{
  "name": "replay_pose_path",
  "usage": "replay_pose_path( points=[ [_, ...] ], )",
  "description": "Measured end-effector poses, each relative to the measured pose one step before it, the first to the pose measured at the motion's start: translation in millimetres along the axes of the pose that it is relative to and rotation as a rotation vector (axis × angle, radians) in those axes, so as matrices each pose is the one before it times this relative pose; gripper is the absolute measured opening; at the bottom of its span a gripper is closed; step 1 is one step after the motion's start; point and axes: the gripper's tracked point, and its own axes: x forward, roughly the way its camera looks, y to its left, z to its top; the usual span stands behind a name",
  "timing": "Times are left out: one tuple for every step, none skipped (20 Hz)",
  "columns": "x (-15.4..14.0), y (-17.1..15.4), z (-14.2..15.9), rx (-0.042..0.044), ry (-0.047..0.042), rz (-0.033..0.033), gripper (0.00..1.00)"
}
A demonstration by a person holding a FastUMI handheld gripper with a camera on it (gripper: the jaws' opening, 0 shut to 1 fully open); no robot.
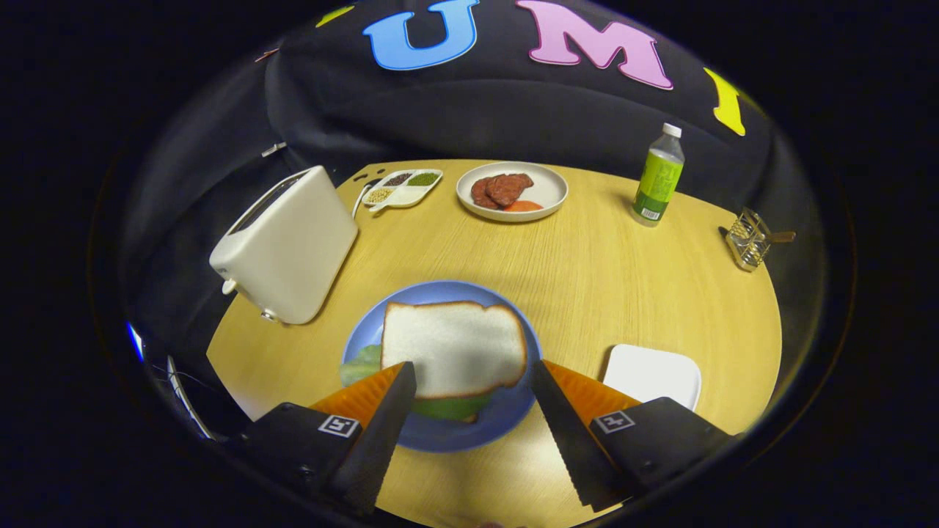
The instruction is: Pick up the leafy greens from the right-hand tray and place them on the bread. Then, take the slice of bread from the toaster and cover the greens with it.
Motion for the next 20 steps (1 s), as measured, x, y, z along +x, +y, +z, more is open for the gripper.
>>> replay_pose_path(
  points=[
    [-5.38,-5.36,6.03,-0.0031,-0.0187,-0.00793,1.0],
    [-4.93,-5.05,6.09,-0.003,-0.02086,-0.00704,0.99],
    [-13.44,-4.91,4.55,-0.00284,-0.02032,-0.00876,0.99],
    [-6.13,-6.34,6.1,-0.00242,-0.02001,-0.00995,0.99],
    [-6.63,-7.06,6.49,-0.00012,-0.02122,-0.01111,0.99],
    [-6.09,-6.25,6.12,0.00242,-0.02061,-0.00925,0.99],
    [-6.7,-6.62,6.44,0.00874,-0.01845,-0.00899,0.99],
    [-7.65,-7.09,7.21,0.01199,-0.01898,-0.00914,1.0],
    [-8.51,-6.71,9.56,0.00986,-0.02326,-0.00648,0.99],
    [-8.95,-7.67,11.53,0.0008,-0.03346,-0.00989,0.99],
    [-9.73,-8.98,14.2,-0.01082,-0.03844,-0.0142,0.99],
    [-9.17,-8.86,13.61,-0.01936,-0.04033,-0.01681,0.99],
    [-9.66,-9.04,14.09,-0.02026,-0.04192,-0.01663,0.99],
    [-9.6,-7.98,13.68,-0.01533,-0.03885,-0.01513,0.99],
    [-8.74,-8.13,12.79,-0.01052,-0.03541,-0.01485,0.99],
    [-7.74,-6.69,12.81,-0.00276,-0.03389,-0.01177,0.99],
    [-7.74,-6.16,11.83,0.00641,-0.02734,-0.00584,0.99],
    [-4.26,-1.92,5.11,0.00921,-0.02266,-0.00405,0.99],
    [-5.76,-5.8,9.16,0.01049,-0.01838,-0.00358,0.99],
    [-5.76,-5.48,8.58,0.0075,-0.02045,-0.00113,0.99]
  ],
)
